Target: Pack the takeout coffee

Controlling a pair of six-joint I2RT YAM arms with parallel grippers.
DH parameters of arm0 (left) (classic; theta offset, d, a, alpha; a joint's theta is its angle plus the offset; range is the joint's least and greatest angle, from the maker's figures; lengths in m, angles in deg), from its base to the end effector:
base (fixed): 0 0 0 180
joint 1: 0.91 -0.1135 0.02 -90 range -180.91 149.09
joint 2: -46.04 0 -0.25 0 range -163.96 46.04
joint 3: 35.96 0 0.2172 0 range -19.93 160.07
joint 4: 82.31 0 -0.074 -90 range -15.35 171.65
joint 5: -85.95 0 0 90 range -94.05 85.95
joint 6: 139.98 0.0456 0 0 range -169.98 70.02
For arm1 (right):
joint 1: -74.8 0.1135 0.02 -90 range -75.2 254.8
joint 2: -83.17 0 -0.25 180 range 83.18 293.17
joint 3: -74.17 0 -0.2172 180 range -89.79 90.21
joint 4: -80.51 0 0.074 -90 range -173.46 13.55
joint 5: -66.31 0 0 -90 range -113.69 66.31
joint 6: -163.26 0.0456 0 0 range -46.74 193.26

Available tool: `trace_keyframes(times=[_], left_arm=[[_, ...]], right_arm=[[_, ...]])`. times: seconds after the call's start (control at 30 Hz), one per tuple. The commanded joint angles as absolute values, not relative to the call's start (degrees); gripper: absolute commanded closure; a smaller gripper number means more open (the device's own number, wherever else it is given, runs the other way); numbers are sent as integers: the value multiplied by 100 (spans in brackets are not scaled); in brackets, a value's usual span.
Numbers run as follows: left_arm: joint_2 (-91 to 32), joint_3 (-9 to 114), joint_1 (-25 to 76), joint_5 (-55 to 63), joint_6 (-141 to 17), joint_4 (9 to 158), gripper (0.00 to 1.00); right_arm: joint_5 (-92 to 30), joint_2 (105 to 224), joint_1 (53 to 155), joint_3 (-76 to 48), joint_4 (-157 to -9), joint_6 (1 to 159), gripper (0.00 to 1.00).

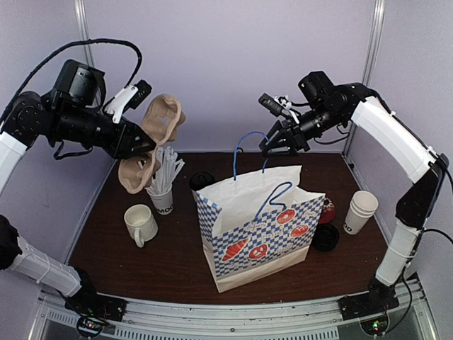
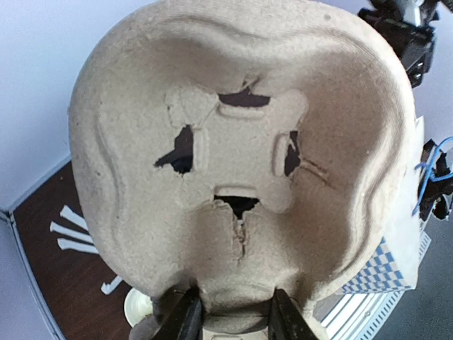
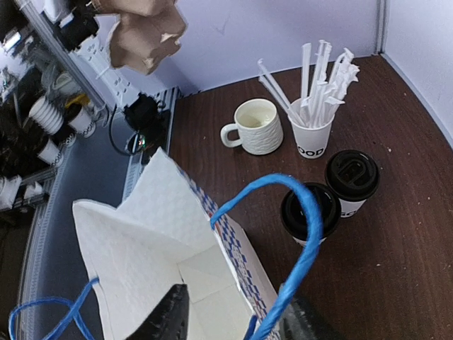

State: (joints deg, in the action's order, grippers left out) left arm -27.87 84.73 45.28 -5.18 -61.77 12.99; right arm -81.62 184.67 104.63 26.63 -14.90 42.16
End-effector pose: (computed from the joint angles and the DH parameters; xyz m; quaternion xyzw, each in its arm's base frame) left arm 0.1348 -0.1392 0.4385 0.2615 0.8595 -0.2050 0.3883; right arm 0.2535 0.1899 0.3911 -0.5517 0.6398 0.4570 0.2781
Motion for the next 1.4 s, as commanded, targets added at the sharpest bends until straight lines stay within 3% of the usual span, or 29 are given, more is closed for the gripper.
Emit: trace_keyframes(times=[0.0,0.03,0.2,0.33,0.4,0.73,1.37], left_arm=[[-3162,8875,4709,258,-5825,1993,71],[-3219,8872,4760,473,-5820,2259,71],[-3443,8641,5156,1318,-5801,3749,72],[-3765,8618,5434,1610,-5820,4551,72],[-3917,8587,5528,1822,-5841,4861,72],[-4289,7947,5879,2674,-5813,6028,72],[-5197,7936,5897,2357,-5225,5583,74]], right_arm=[[-7948,18769,10494,3293,-1434,4870,69],[-7950,18795,10494,3376,-1403,4914,74],[-7953,18602,10491,3172,-1530,5037,76],[-7946,18452,10486,3049,-1615,5143,95],[-8036,18442,10486,3053,-1574,5191,99],[-8502,18336,10477,2876,-1653,5556,100],[-8979,17739,10477,2078,-2030,5783,100]])
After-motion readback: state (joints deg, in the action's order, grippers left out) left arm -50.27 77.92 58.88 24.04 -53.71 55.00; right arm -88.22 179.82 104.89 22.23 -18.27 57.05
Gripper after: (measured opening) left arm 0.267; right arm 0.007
